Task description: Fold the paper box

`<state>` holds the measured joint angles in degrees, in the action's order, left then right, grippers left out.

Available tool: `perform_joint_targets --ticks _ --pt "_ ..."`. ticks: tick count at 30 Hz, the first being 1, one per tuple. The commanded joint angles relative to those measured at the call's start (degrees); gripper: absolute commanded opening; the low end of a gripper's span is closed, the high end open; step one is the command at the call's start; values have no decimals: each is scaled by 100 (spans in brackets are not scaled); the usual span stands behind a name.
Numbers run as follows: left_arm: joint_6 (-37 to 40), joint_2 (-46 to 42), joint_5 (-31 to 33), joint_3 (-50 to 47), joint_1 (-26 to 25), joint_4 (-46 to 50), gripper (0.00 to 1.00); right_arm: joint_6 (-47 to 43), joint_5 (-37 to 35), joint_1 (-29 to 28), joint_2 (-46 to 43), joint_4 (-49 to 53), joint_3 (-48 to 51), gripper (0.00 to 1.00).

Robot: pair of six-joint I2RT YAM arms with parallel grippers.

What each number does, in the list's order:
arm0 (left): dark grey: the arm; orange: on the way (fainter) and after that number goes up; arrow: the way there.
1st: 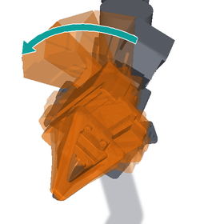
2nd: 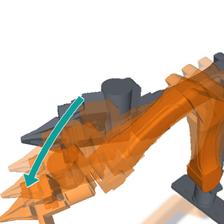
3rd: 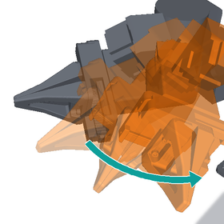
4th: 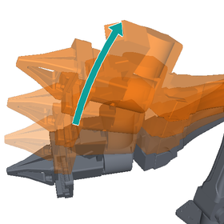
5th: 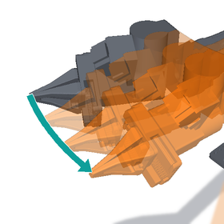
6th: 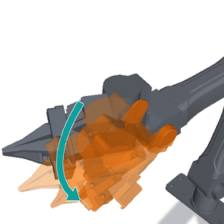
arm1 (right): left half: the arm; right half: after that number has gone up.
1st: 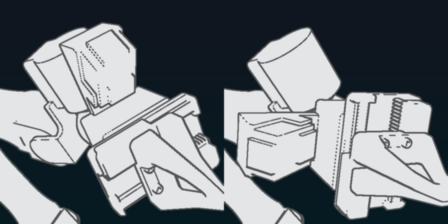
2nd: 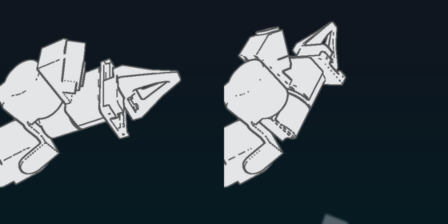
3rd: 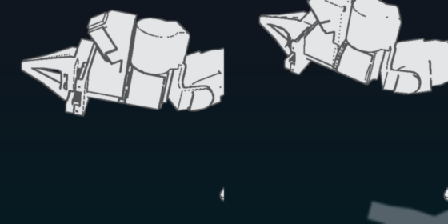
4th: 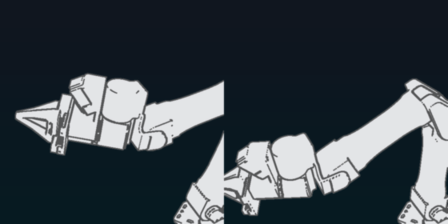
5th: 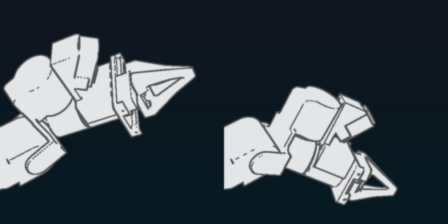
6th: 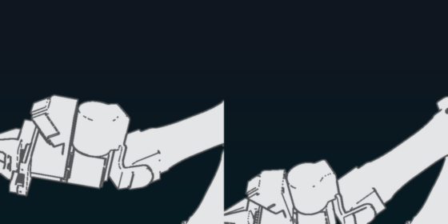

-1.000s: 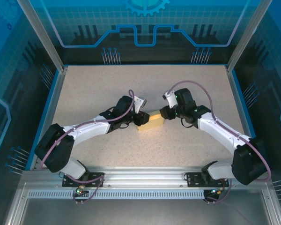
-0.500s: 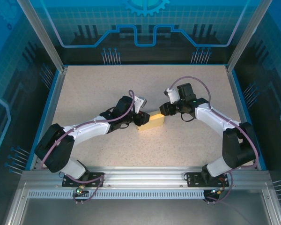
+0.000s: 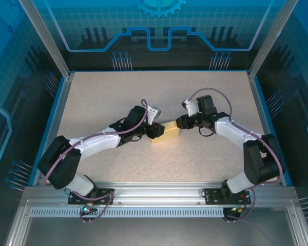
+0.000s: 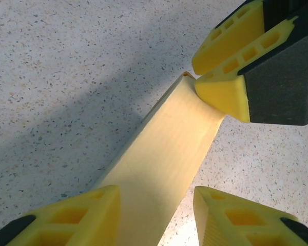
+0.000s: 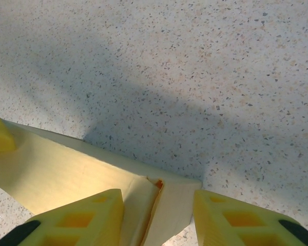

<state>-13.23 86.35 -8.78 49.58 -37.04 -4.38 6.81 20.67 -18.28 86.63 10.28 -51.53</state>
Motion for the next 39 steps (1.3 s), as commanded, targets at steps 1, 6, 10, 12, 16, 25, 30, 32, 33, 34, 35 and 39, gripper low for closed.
perform_joint_targets --ticks 1,6,10,12,16,25,30,32,33,34,35,39 --pt "-10 -335 145 -132 -20 101 47 61 12 53 47 290 259 40" --pt "-84 -978 510 -381 -18 10 58 43 0 53 3 299 250 40" --pt "-333 -1384 902 -729 57 31 64 35 -2 46 26 285 227 39" --pt "-626 -1456 828 -859 247 134 65 31 -3 45 50 277 222 39" --pt "-1008 -1385 447 -1020 465 79 66 31 -6 36 73 257 194 39" --pt "-1420 -793 -165 -1090 649 -303 59 3 -80 13 -23 286 208 39" --pt "-1440 -709 -226 -1186 676 -353 50 -3 -115 10 -32 255 266 39" --pt "-1445 -694 -247 -1261 675 -378 47 -1 -138 13 -41 255 282 39" --pt "-1448 -683 -269 -1313 677 -395 46 3 -137 9 -40 255 284 39" --pt "-1444 -672 -278 -1359 680 -412 45 0 -138 9 -45 254 285 39" --pt "-1453 -650 -275 -1420 675 -438 44 -1 -124 9 -50 255 296 39" --pt "-1530 -611 -274 -1644 676 -587 40 30 -115 7 -21 213 359 39"
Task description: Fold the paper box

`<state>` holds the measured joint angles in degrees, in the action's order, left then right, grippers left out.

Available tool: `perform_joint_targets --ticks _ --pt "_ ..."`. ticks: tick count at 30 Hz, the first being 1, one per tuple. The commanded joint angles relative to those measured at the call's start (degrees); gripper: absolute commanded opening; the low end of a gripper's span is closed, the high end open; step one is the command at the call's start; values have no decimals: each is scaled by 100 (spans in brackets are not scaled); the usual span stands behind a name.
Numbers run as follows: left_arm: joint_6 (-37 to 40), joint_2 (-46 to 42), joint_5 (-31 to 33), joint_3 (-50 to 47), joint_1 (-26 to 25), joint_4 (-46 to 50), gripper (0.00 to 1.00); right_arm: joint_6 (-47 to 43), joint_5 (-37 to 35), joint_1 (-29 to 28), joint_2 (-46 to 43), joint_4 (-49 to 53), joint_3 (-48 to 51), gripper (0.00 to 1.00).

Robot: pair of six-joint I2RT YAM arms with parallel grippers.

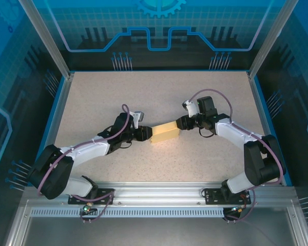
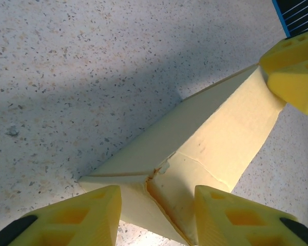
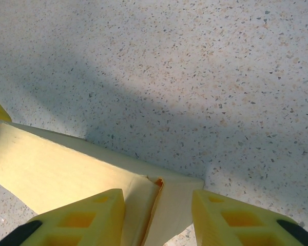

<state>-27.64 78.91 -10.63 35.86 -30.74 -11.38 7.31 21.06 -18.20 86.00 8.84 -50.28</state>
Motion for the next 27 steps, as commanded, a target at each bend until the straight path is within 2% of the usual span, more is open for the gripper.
perform_joint_targets --ticks 1,12,21,27 --pt "-106 137 -80 -310 49 78 39 -12 -161 -8 55 344 260 39" --pt "-56 147 -39 -379 51 14 36 122 -90 -61 -63 248 310 39" --pt "118 104 88 -156 44 153 37 202 62 -31 -281 298 -182 47" --pt "149 132 122 -150 45 151 38 246 192 -34 -162 229 -43 47"
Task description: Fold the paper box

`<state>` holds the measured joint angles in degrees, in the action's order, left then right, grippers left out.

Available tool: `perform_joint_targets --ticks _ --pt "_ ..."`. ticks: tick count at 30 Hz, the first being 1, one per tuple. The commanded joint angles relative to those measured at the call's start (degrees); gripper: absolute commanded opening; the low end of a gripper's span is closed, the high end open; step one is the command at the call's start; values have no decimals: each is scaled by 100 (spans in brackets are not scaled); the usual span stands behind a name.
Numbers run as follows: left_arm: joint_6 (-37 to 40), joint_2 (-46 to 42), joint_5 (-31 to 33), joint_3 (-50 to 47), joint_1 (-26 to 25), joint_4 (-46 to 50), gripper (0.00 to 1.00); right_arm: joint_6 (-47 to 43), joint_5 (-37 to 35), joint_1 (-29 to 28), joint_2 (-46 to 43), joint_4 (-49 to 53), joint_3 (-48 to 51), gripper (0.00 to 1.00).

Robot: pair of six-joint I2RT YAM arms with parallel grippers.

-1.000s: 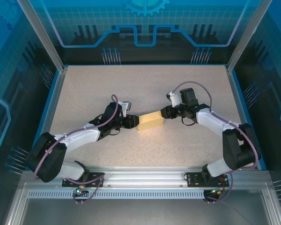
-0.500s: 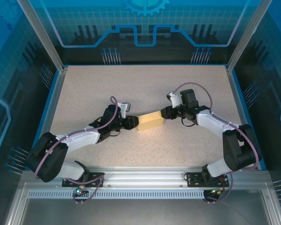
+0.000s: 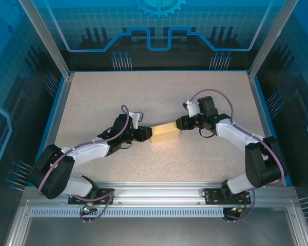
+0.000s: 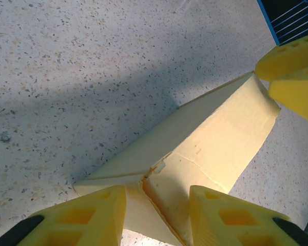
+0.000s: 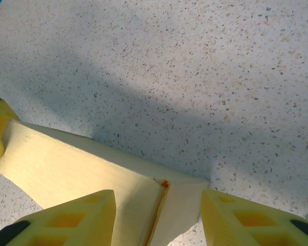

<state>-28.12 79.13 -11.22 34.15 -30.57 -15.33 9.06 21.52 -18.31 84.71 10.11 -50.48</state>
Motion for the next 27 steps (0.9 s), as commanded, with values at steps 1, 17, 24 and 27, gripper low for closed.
perform_joint_targets --ticks 1,17,24,27 --pt "208 119 186 37 30 548 38 87 179 -22 -15 74 -23 47" --pt "205 234 287 17 33 470 38 290 296 -49 -24 -316 779 32" --pt "263 298 333 333 47 492 39 502 390 -56 -196 -490 560 41" --pt "212 330 223 449 43 466 39 615 554 -59 -191 -590 439 43"
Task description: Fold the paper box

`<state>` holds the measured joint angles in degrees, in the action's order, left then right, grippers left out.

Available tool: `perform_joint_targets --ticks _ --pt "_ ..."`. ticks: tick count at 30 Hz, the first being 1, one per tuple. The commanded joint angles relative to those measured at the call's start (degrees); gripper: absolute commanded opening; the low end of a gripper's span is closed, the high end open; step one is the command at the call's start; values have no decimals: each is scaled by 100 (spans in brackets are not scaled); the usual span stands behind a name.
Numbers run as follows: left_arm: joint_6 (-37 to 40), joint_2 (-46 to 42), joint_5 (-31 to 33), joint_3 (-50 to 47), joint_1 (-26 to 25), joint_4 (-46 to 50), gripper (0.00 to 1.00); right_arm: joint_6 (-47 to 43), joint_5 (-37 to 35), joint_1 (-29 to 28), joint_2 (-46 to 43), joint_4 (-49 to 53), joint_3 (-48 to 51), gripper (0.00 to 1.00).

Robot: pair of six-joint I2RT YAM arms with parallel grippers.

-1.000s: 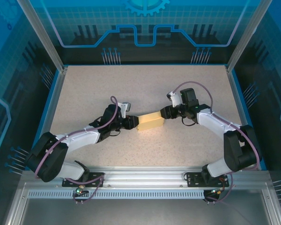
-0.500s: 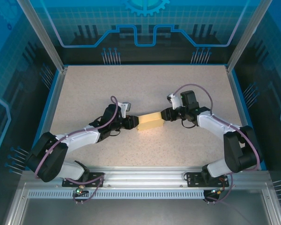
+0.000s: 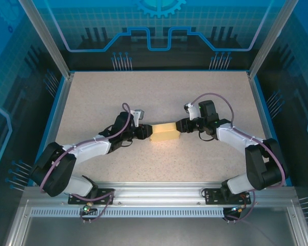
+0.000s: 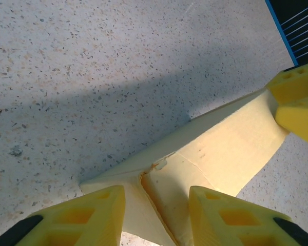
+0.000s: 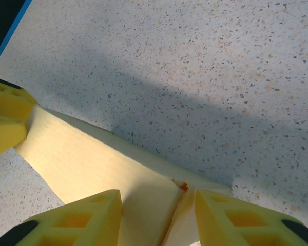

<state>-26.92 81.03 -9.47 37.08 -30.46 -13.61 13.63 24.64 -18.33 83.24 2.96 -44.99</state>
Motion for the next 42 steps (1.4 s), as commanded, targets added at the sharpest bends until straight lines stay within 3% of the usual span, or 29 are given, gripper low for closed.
perform_joint_targets --ticks 1,4,11,16,30,42 --pt "75 139 19 184 31 291 39 193 296 -57 -32 92 -137 44" --pt "72 123 -1 273 31 326 41 263 366 -55 15 38 -201 45" --pt "137 -127 181 363 42 479 57 144 123 -26 -59 220 -185 46" --pt "88 -289 162 272 29 543 61 70 40 -13 -150 328 -159 47" --pt "-339 -159 -414 -44 -19 53 48 241 194 -134 -40 32 -10 47" --pt "-367 72 -406 291 -6 -220 46 508 453 -128 11 -484 -189 46"
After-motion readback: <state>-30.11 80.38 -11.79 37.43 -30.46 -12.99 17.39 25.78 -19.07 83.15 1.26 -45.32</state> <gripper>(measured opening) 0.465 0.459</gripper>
